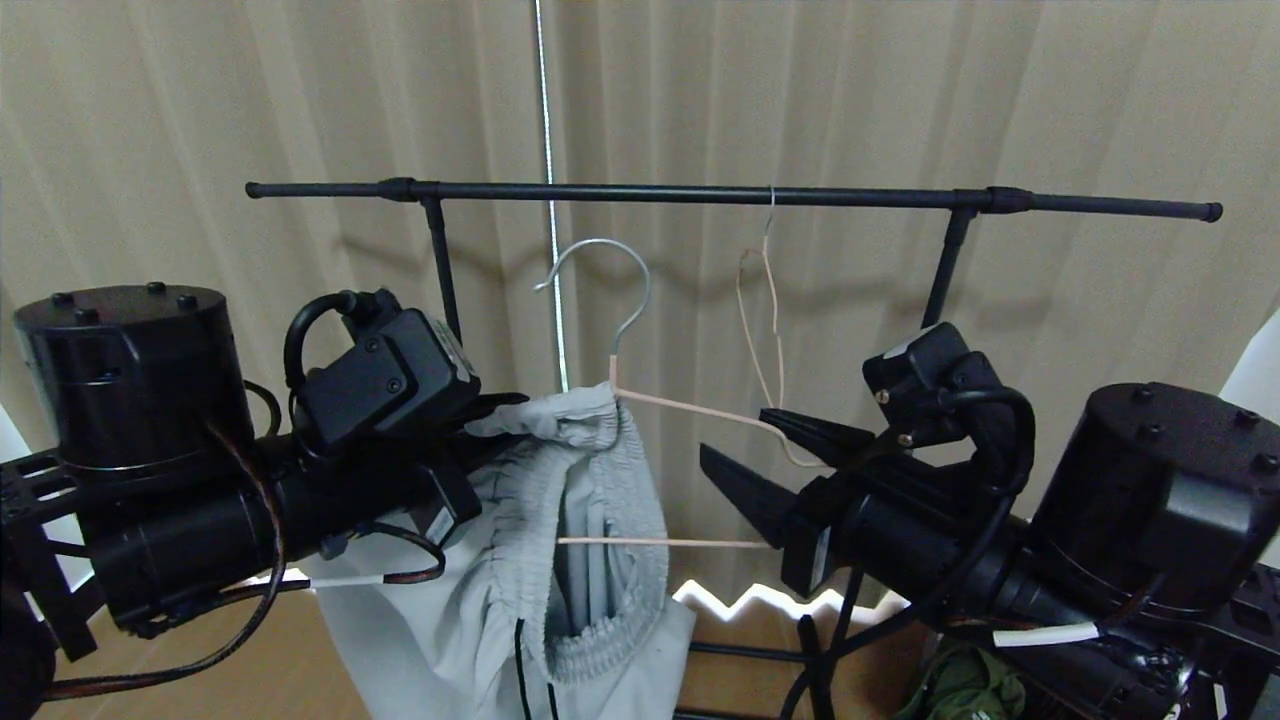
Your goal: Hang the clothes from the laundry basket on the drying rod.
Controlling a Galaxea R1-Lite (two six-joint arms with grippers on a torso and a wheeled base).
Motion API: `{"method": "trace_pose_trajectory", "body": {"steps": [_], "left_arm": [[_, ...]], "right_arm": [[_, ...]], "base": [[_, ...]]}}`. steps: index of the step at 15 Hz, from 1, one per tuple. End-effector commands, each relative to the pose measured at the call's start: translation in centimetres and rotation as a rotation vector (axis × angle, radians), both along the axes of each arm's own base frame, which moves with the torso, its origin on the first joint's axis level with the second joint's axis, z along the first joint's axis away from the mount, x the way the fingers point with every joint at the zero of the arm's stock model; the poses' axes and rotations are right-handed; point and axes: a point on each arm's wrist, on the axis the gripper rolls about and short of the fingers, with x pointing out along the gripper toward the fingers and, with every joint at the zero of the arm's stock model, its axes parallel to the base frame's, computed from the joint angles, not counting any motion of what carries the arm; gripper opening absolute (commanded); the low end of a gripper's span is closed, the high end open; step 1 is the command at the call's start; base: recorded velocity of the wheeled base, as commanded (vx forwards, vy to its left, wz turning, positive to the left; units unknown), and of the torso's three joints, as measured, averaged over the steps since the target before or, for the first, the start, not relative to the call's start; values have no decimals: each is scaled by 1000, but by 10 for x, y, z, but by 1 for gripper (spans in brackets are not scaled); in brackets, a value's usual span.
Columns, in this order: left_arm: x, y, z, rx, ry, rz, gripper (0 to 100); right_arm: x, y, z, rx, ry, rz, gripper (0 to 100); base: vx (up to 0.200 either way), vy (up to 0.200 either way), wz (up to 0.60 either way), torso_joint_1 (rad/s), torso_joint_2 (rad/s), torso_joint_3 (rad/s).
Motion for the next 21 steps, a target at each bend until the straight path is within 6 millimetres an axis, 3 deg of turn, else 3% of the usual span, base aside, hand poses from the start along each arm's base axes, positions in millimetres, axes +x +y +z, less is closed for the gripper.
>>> {"method": "trace_pose_trajectory", "body": {"steps": [1, 9, 13, 17, 21], "left_arm": [[0, 1, 0, 1, -5, 14, 0], [20, 21, -8, 43, 13, 302, 0], [23, 18, -3, -94, 70, 352, 0], [17, 11, 6, -267, 99, 239, 0], [15, 0, 15, -330, 28, 150, 0]], "right_arm": [[1, 0, -2, -7, 4, -4, 100], [19, -20, 3, -24, -77, -96, 100], [18, -20, -6, -46, -52, -91, 100], [6, -13, -18, -70, -14, 16, 100], [13, 2, -29, -76, 27, 32, 100]], "base": [[0, 0, 0, 0, 0, 0], [0, 0, 0, 0, 0, 0], [0, 0, 0, 0, 0, 0], [0, 0, 0, 0, 0, 0], [0, 0, 0, 0, 0, 0]]}}
